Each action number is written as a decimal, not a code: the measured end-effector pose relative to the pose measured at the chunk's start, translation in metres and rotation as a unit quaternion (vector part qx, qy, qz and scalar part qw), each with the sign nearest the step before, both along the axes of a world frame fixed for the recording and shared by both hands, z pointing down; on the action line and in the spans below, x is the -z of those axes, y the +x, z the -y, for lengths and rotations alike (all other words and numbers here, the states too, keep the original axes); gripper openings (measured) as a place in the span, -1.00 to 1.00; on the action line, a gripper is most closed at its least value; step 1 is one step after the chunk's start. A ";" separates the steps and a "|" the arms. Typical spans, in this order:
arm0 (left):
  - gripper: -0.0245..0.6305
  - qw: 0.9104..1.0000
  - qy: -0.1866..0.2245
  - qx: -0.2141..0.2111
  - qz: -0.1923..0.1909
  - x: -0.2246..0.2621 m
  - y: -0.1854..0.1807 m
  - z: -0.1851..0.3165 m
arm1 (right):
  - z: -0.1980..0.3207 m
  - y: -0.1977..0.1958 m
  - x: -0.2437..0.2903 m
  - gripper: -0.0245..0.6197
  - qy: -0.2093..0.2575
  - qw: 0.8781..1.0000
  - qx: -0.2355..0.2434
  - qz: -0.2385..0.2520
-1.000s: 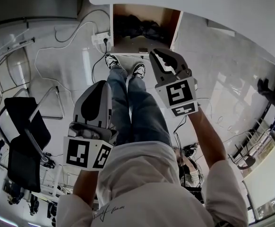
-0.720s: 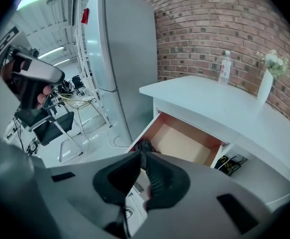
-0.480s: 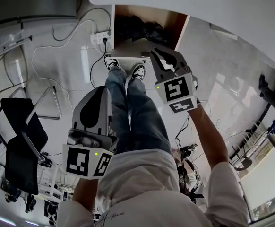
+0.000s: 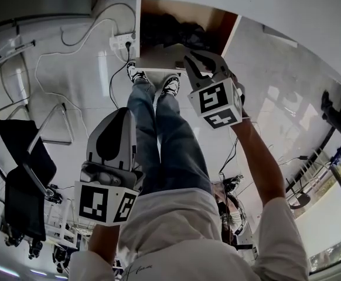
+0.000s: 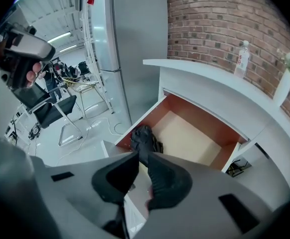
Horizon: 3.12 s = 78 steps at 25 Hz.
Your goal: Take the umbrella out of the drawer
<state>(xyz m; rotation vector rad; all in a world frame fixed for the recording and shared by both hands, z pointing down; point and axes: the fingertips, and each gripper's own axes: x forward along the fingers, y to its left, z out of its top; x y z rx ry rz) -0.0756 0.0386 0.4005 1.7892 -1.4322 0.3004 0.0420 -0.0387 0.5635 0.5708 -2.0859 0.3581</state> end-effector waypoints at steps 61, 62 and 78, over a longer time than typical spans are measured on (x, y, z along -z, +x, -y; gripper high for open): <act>-0.87 0.998 -0.049 0.008 -0.030 -0.061 -0.030 0.012 | 0.030 0.001 -0.180 0.01 0.020 0.959 0.190 -0.210; -0.87 0.998 -0.049 0.007 -0.030 -0.061 -0.030 0.012 | 0.030 0.000 -0.181 0.01 0.021 0.958 0.193 -0.211; -0.87 0.998 -0.051 0.009 -0.032 -0.066 -0.034 0.011 | 0.029 -0.002 -0.203 -0.02 0.018 0.947 0.214 -0.238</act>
